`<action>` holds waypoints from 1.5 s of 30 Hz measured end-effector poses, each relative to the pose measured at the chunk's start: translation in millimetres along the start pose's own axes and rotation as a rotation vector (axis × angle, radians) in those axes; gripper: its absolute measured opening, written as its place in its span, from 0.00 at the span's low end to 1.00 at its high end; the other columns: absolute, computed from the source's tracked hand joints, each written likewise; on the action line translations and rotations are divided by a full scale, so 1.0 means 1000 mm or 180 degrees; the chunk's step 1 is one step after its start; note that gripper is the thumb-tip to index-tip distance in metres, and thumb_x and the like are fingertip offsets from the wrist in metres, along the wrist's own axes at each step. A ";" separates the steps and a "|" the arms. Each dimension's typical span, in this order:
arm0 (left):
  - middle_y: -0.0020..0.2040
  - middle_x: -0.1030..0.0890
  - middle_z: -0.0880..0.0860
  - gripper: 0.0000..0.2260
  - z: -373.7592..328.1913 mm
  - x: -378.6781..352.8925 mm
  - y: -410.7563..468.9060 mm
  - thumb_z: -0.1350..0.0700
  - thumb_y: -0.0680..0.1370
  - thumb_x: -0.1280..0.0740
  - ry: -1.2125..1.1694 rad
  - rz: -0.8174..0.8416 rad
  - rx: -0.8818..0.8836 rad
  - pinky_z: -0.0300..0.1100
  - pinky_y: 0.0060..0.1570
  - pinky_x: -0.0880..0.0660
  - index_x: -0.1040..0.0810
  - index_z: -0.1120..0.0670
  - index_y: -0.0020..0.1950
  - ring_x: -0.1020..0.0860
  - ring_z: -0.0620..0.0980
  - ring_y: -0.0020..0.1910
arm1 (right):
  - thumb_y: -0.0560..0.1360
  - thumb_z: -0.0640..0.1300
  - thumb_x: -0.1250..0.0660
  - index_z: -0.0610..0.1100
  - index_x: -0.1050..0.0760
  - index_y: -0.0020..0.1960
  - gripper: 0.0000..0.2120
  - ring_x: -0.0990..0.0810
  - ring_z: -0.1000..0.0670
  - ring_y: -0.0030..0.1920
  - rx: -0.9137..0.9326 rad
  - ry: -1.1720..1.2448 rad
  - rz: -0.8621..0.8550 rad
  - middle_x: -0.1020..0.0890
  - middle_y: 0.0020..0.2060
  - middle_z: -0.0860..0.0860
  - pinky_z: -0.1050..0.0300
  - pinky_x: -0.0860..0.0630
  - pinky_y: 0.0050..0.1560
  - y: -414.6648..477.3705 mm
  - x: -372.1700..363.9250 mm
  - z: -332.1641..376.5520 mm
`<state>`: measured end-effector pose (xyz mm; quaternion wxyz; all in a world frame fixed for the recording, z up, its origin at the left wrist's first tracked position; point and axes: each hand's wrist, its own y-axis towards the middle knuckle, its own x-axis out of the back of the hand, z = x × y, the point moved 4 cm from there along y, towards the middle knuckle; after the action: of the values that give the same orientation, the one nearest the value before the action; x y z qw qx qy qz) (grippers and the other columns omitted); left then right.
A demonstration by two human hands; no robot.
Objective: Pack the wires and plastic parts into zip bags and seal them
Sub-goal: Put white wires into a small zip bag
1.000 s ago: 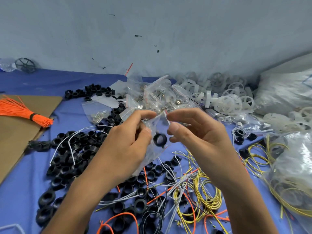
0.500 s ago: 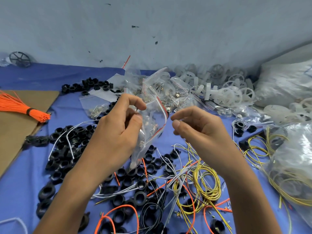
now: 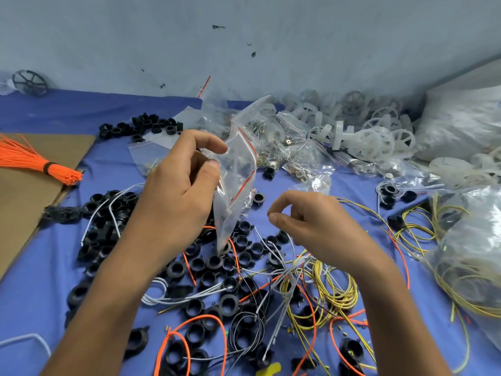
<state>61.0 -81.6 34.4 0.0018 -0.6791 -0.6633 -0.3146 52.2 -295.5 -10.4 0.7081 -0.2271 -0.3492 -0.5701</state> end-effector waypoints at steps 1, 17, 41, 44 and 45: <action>0.36 0.26 0.57 0.08 0.000 0.000 0.000 0.52 0.80 0.40 0.0003 0.0002 -0.0004 0.59 0.33 0.26 0.27 0.39 0.55 0.27 0.60 0.34 | 0.79 0.51 0.34 0.54 0.23 0.46 0.04 0.28 0.55 0.27 -0.0033 -0.0125 0.0120 0.23 0.27 0.55 0.64 0.37 0.28 0.001 -0.005 -0.002; 0.37 0.23 0.53 0.08 0.003 0.008 0.001 0.50 0.80 0.39 -0.0011 -0.0115 -0.0013 0.58 0.32 0.25 0.26 0.38 0.56 0.27 0.60 0.34 | 0.76 0.45 0.34 0.52 0.18 0.53 0.09 0.21 0.48 0.52 -0.0928 -0.1112 0.0442 0.16 0.49 0.54 0.50 0.23 0.52 0.000 0.002 -0.049; 0.36 0.25 0.55 0.07 -0.002 0.000 -0.001 0.49 0.80 0.40 0.0006 0.0022 0.0005 0.58 0.35 0.25 0.26 0.39 0.55 0.27 0.58 0.34 | 0.77 0.49 0.30 0.53 0.17 0.50 0.04 0.24 0.58 0.41 0.0012 -0.0150 -0.0066 0.21 0.46 0.56 0.65 0.31 0.41 -0.003 0.021 -0.024; 0.36 0.25 0.54 0.08 -0.002 -0.001 -0.002 0.48 0.79 0.40 0.0029 0.0019 0.0014 0.55 0.33 0.27 0.26 0.38 0.56 0.28 0.56 0.33 | 0.78 0.46 0.32 0.51 0.19 0.49 0.04 0.22 0.50 0.41 0.0010 0.0467 -0.0570 0.19 0.40 0.57 0.53 0.26 0.43 -0.004 0.030 -0.022; 0.36 0.25 0.54 0.08 -0.002 -0.001 -0.002 0.48 0.79 0.40 0.0036 0.0026 0.0018 0.55 0.32 0.27 0.27 0.38 0.56 0.28 0.56 0.32 | 0.79 0.45 0.33 0.51 0.20 0.49 0.03 0.23 0.49 0.41 0.0015 0.0585 -0.0621 0.19 0.38 0.57 0.50 0.26 0.43 -0.004 0.030 -0.022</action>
<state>58.5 -82.7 34.7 0.0088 -0.6800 -0.6614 -0.3165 56.5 -331.9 -2.0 0.6788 -0.1373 -0.3046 -0.6539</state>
